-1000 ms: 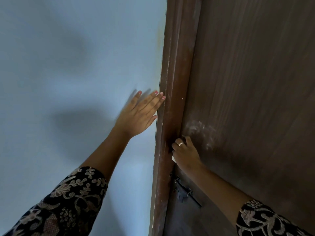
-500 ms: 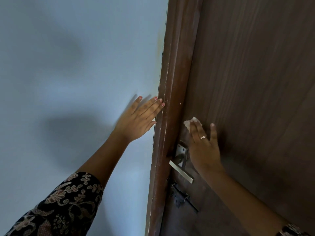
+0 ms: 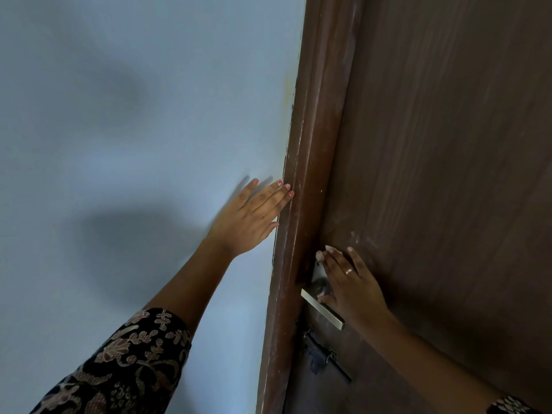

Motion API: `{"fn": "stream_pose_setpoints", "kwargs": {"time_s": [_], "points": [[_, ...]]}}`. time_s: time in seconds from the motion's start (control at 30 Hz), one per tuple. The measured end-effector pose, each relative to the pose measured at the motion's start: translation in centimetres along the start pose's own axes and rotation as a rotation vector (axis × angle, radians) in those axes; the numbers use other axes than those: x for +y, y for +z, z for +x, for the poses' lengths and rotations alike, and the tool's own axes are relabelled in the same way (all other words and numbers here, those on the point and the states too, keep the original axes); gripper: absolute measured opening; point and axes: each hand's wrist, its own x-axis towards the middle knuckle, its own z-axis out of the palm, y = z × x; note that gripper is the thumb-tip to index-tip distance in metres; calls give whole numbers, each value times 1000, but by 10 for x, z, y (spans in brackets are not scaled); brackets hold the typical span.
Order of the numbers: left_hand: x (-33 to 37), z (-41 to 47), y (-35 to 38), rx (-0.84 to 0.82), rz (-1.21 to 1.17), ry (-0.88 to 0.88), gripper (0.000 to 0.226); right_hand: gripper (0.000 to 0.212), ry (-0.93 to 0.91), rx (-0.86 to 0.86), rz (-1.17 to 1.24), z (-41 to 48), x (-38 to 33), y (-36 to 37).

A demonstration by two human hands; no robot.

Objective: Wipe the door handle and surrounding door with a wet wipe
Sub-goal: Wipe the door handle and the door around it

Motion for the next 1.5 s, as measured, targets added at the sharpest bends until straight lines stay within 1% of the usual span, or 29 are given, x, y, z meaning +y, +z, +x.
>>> {"fn": "stream_pose_setpoints", "kwargs": {"time_s": [0.13, 0.27, 0.37, 0.53, 0.63, 0.7, 0.77, 0.83, 0.93, 1.03, 1.1, 1.17, 1.23, 1.3, 1.33, 1.4, 1.5], "points": [[-2, 1, -1, 1, 3, 5, 59, 84, 32, -12, 17, -4, 2, -7], [-1, 1, -1, 12, 12, 21, 60, 82, -24, -1, -18, 16, -2, -3], [-2, 2, -1, 23, -13, 37, 59, 84, -5, 31, -6, 25, -9, 1], [-3, 0, 0, 28, -40, 57, 58, 85, 18, 27, 2, 6, -5, -2], [-3, 0, 1, 32, -56, 50, 58, 84, 69, 23, -11, -8, 5, -15], [-2, 0, 1, 36, -66, 52, 57, 84, 115, 49, -61, -7, 14, -23], [-2, 0, 2, 37, -70, 52, 57, 85, 167, 86, -103, 6, 22, -29], [-1, 0, 2, 40, -79, 51, 57, 87, 189, 91, -89, 24, 23, -32], [-2, 0, 1, 38, -104, 48, 59, 91, 106, 46, -1, 37, 11, -23], [-2, 1, 1, 26, -121, 61, 60, 93, -5, -20, 49, 22, 3, -11], [-2, 1, 1, 25, -114, 57, 59, 91, -38, -25, 10, 8, 7, -9], [-2, 1, 1, 27, -100, 48, 58, 89, -22, 1, -88, 2, 15, -15], [-1, 0, 2, 25, -88, 49, 58, 89, 49, 41, -141, 10, 22, -25], [-1, 1, 1, 22, -88, 50, 58, 89, 114, 67, -122, 25, 24, -35], [-2, 1, 0, 21, -88, 49, 59, 90, 116, 70, -102, 31, 22, -37], [-2, 1, -1, 18, -85, 49, 59, 92, 42, 20, -75, 34, 16, -36], [-2, 1, -2, 18, -86, 52, 60, 89, -88, -77, -103, 9, 9, -24]]}}
